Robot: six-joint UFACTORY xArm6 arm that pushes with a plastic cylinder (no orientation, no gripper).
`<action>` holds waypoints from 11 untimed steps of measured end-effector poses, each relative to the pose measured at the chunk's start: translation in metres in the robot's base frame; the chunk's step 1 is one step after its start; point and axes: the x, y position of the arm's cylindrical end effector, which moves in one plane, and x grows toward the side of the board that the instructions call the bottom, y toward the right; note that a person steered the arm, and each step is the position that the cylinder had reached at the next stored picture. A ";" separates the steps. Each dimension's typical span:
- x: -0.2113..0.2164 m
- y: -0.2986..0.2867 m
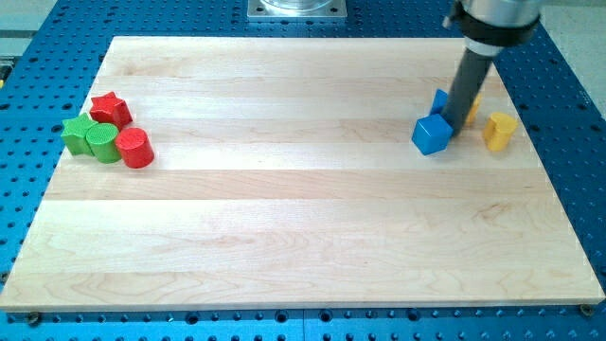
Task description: Place the blue triangle to the left of the yellow hexagon
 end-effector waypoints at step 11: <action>0.018 -0.107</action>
